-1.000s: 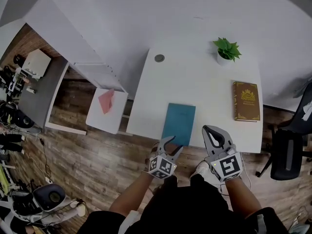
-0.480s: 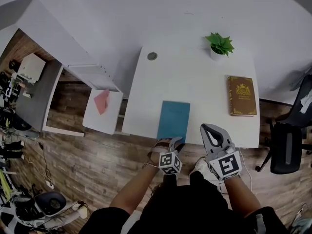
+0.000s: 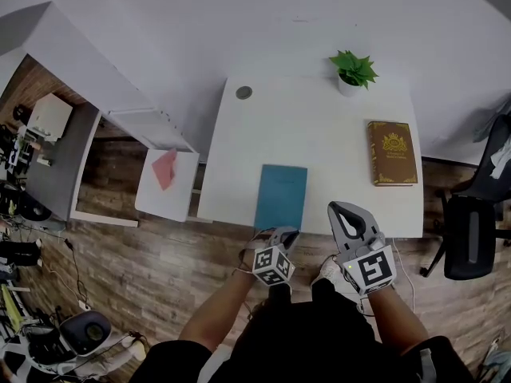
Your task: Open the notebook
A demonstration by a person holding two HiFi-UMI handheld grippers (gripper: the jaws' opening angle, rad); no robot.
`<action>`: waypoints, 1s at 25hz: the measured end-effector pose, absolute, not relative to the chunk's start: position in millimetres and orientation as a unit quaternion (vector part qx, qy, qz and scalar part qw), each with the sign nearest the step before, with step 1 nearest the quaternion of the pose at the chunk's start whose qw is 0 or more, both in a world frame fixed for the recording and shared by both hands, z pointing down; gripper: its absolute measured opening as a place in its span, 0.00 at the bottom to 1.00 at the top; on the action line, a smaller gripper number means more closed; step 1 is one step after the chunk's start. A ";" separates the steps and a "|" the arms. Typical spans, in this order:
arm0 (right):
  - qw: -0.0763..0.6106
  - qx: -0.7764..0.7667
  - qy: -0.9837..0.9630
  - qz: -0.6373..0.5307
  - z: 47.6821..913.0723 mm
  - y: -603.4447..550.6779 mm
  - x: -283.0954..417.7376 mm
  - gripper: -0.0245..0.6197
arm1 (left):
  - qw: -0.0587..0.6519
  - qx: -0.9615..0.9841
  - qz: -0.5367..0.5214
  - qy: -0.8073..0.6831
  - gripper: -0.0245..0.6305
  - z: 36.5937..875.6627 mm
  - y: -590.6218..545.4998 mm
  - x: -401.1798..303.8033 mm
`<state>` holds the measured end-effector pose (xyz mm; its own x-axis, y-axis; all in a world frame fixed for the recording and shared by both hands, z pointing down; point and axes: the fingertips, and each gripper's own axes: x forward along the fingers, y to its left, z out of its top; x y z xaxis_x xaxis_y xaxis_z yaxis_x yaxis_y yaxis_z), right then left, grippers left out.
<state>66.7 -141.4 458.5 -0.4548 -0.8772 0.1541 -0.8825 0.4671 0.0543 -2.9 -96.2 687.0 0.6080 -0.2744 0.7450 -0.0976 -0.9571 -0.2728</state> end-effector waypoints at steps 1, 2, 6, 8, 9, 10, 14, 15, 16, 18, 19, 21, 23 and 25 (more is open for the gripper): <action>0.079 0.515 -0.853 0.014 458.0 -141.2 66.3 0.03 | 0.094 -0.895 -0.421 0.113 0.05 681.8 -97.2 -3.8; 0.078 0.515 -0.854 0.017 458.4 -140.7 66.0 0.03 | 0.090 -0.898 -0.413 0.122 0.05 676.6 -98.1 -4.5; 0.079 0.517 -0.851 0.045 463.7 -138.8 62.9 0.03 | 0.076 -0.909 -0.375 0.163 0.05 650.1 -104.2 -10.6; 0.077 0.513 -0.854 0.041 460.0 -141.0 57.7 0.03 | 0.055 -0.917 -0.345 0.192 0.04 633.4 -109.1 -17.4; 0.081 0.509 -0.856 0.036 458.0 -142.3 54.9 0.03 | 0.038 -0.921 -0.328 0.207 0.05 624.8 -112.0 -22.0; 0.087 0.506 -0.858 0.031 455.8 -143.9 51.9 0.03 | 0.019 -0.924 -0.308 0.223 0.05 615.9 -115.5 -27.7; 0.079 0.492 -0.867 0.011 451.3 -149.5 40.1 0.03 | -0.080 -0.929 -0.206 0.298 0.05 578.8 -136.2 -59.5; 0.078 0.490 -0.868 0.013 451.0 -150.4 37.9 0.03 | -0.107 -0.925 -0.178 0.318 0.05 571.8 -141.7 -68.5; 0.079 0.487 -0.870 0.013 450.8 -151.1 35.2 0.03 | -0.129 -0.920 -0.153 0.338 0.05 566.3 -146.6 -78.1; 0.081 0.481 -0.873 0.013 450.8 -152.7 28.8 0.03 | -0.160 -0.907 -0.114 0.372 0.05 558.2 -154.8 -97.6; 0.079 0.481 -0.873 0.018 451.1 -153.9 25.3 0.03 | -0.170 -0.901 -0.100 0.387 0.05 555.7 -158.6 -107.4; 0.076 0.479 -0.874 0.024 450.8 -156.4 18.0 0.03 | -0.187 -0.887 -0.081 0.415 0.05 554.6 -165.0 -126.9; 0.075 0.473 -0.878 0.018 448.6 -158.5 10.6 0.03 | -0.208 -0.871 -0.062 0.440 0.05 557.5 -170.1 -146.0; 0.074 0.467 -0.881 0.012 445.8 -160.8 3.6 0.03 | -0.236 -0.852 -0.038 0.466 0.05 562.7 -175.4 -167.2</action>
